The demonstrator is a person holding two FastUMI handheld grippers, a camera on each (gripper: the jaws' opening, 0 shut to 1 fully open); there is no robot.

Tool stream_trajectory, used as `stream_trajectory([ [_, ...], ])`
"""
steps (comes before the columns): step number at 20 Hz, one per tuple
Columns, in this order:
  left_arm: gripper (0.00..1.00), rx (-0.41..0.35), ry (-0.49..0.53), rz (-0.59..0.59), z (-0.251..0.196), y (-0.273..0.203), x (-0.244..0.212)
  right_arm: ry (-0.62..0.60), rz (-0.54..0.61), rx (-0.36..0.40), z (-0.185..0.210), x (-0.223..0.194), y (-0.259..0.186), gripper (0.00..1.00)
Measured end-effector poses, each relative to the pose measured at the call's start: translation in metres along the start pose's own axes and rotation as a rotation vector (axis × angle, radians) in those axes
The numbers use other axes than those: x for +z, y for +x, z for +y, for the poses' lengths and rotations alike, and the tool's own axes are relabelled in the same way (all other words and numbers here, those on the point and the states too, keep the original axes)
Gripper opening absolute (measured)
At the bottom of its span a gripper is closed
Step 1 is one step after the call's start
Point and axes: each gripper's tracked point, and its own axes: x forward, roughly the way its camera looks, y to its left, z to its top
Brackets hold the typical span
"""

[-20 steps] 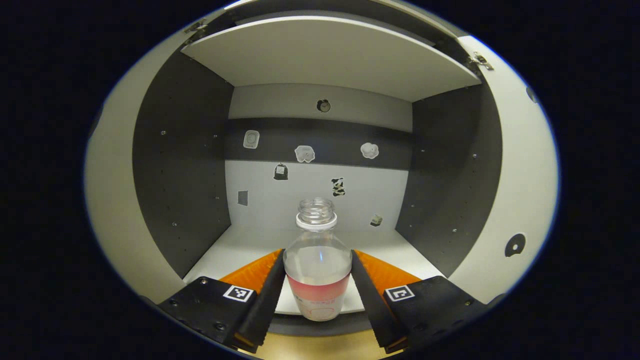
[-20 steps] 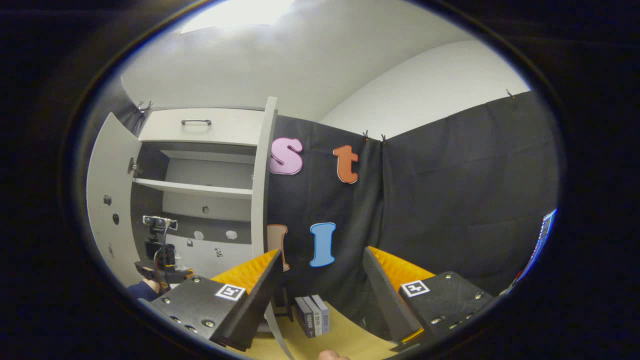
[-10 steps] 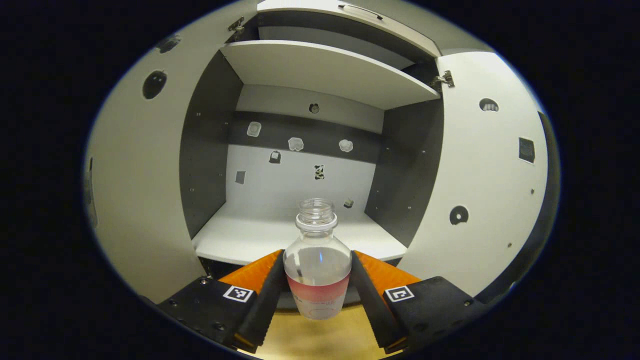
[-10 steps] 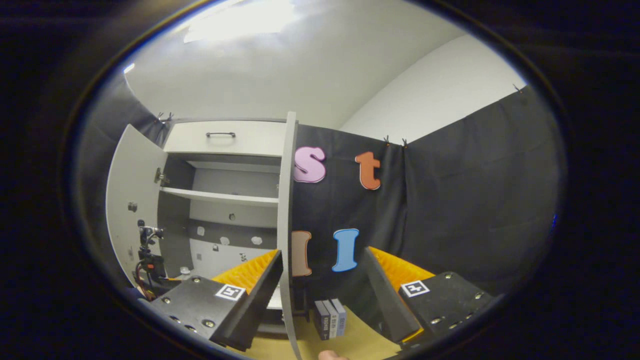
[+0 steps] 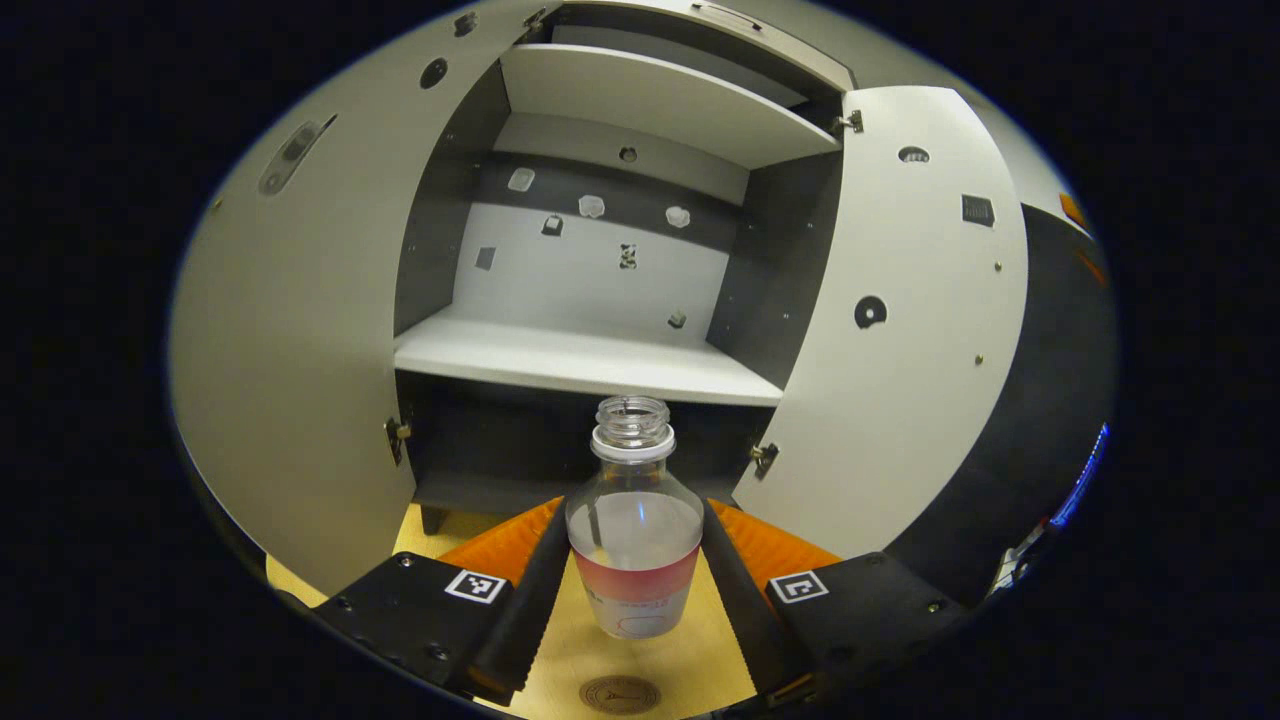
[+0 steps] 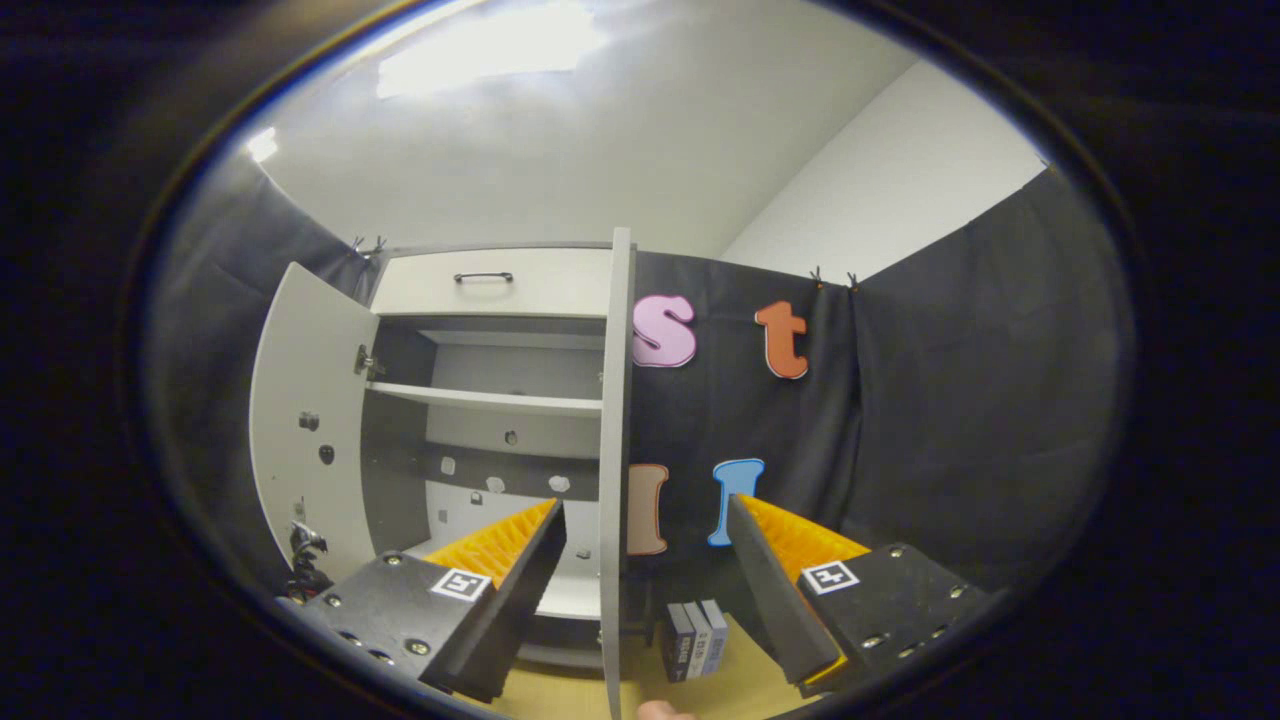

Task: Grasp the bottle in the cabinet with the left hand and place it on the coaster, then close the right door with the right hand and the left door with the left hand.

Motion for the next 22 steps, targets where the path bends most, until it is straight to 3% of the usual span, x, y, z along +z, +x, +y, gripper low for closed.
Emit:
stream_trajectory([
  [6,0.81,0.026,-0.036,0.073,0.01,-0.001,-0.082,-0.008,-0.003,0.004,-0.008,0.0,0.003,0.97],
  [7,0.81,0.028,-0.047,0.086,0.011,-0.001,-0.093,-0.007,-0.005,0.004,-0.009,0.001,0.004,0.93],
  [8,0.81,0.031,-0.061,0.096,0.011,0.0,-0.102,-0.005,-0.005,0.004,-0.01,0.0,0.004,0.97],
  [10,0.82,0.044,-0.081,0.123,0.014,-0.001,-0.121,-0.006,-0.007,0.004,-0.012,0.001,0.003,0.94],
  [11,0.82,0.053,-0.088,0.136,0.017,-0.002,-0.13,-0.008,-0.008,0.002,-0.012,0.002,0.002,0.97],
  [12,0.81,0.059,-0.092,0.147,0.018,-0.003,-0.137,-0.012,-0.008,0.0,-0.014,0.001,0.002,0.93],
  [14,0.81,0.07,-0.098,0.174,0.021,-0.005,-0.153,-0.018,-0.007,-0.004,-0.016,0.0,0.001,0.97],
  [17,0.82,0.092,-0.083,0.207,0.024,-0.009,-0.172,-0.019,-0.001,-0.009,-0.018,-0.001,0.0,0.97],
  [18,0.82,0.1,-0.072,0.214,0.025,-0.01,-0.177,-0.019,0.0,-0.009,-0.018,-0.001,0.0,0.93],
  [22,0.82,0.112,-0.039,0.214,0.025,-0.014,-0.19,-0.02,0.002,-0.004,-0.016,-0.002,-0.001,0.97],
])
